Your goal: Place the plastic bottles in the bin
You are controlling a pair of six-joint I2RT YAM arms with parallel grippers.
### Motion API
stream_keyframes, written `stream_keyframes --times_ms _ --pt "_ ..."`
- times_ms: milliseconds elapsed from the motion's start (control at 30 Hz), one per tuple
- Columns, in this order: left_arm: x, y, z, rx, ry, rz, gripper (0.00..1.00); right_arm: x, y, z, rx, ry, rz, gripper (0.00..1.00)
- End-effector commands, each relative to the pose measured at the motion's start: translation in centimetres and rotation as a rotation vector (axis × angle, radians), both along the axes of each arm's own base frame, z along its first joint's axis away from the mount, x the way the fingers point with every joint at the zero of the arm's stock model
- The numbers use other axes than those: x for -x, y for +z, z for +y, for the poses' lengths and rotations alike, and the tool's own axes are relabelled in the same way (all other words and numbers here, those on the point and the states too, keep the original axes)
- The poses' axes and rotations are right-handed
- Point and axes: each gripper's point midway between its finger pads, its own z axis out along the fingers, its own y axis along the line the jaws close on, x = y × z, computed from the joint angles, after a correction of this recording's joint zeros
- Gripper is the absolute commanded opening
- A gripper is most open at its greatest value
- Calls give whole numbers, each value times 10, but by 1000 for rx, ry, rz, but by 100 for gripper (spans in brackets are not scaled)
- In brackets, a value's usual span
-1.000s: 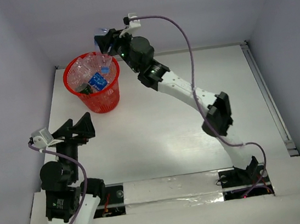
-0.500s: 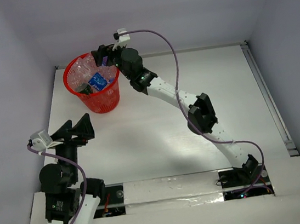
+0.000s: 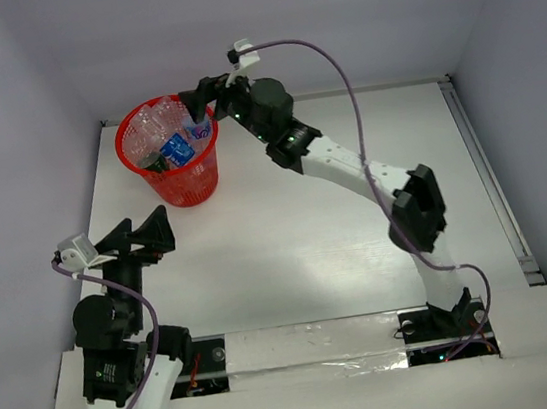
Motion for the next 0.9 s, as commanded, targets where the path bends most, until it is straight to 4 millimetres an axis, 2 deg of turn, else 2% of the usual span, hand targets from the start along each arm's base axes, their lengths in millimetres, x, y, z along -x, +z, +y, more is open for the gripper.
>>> stream_keyframes --times_ms 0,33,100,133,200,233,267,333,367,400,433,467,500,533,567,600,633,667,767,833,867 --pt "-4 9 -3 -10 -10 -29 98 60 114 -59 -199 11 -171 80" --pt "-5 9 -1 -11 -2 -27 98 62 78 -61 -153 9 -114 53" --pt "-5 8 -3 -14 -9 -28 98 81 78 -84 -192 6 -101 26" --pt "-5 9 -3 -14 -9 -28 98 100 69 -105 -193 2 -80 11" --pt "-7 7 -1 -16 0 -22 99 118 66 -133 -221 -26 -47 6" --pt "-8 8 -1 -19 -1 -22 99 126 62 -147 -217 -45 -32 6" --pt "-9 6 -2 -21 -5 -16 99 143 59 -180 -230 -100 -19 6" --pt "-12 5 -4 -24 -12 -8 99 159 53 -214 -269 -161 3 8" --pt "-13 3 -6 -29 -22 -4 99 177 67 -249 -332 -217 -14 10" --pt "-15 3 -5 -30 -14 -1 99 180 39 -259 -308 -249 25 11" --pt "-16 2 -5 -33 -15 4 99 186 33 -272 -315 -270 37 15" --pt "-17 1 -6 -34 -18 8 99 188 18 -287 -307 -329 80 20" --pt "-19 0 -4 -35 -9 13 99 203 23 -309 -363 -342 79 26" --pt "-19 0 -5 -37 -11 16 99 206 2 -315 -337 -362 108 41" --pt "-21 -2 -3 -39 0 23 99 215 -14 -334 -330 -402 132 58" --pt "-21 -2 -3 -40 0 22 99 222 -12 -345 -348 -418 135 58" --pt "-22 -3 -3 -40 0 25 99 224 -30 -352 -326 -439 158 70" --pt "-23 -4 -3 -41 0 28 99 227 -46 -363 -292 -483 187 74" --pt "-26 -7 -3 -43 0 42 98 244 -62 -392 -319 -531 186 75" --pt "-30 -11 -4 -45 1 61 98 252 -65 -401 -343 -525 173 74" --pt "-30 -11 -3 -42 5 65 98 253 -65 -399 -346 -509 168 74"
